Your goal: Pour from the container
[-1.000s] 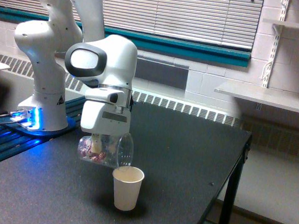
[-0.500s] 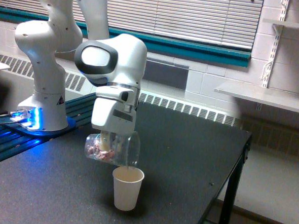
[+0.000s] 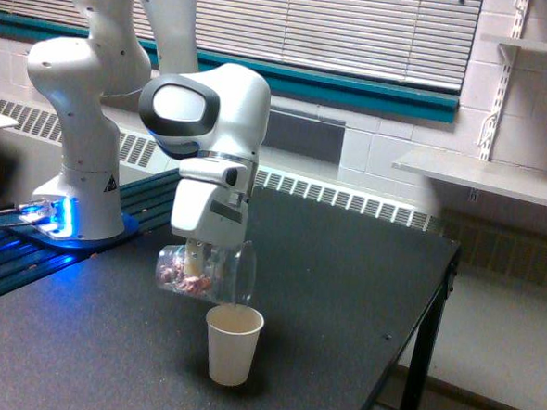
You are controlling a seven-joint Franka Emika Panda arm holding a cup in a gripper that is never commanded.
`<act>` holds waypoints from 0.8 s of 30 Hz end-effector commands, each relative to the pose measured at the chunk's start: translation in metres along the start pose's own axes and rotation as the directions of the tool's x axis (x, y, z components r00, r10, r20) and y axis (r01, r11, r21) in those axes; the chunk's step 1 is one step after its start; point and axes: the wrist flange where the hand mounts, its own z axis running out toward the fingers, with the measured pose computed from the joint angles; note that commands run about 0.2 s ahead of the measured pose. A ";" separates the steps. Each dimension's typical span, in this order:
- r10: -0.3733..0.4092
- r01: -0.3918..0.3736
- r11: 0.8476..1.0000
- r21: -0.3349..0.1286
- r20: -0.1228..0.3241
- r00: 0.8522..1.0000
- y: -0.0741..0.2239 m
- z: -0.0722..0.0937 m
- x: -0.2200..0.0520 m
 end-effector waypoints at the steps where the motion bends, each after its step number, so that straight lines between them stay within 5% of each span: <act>1: 0.032 -0.032 0.999 -0.015 -0.001 0.999 0.014 0.001 0.003; 24: -0.018 0.018 0.999 -0.050 -0.003 1.000 0.007 -0.004 0.010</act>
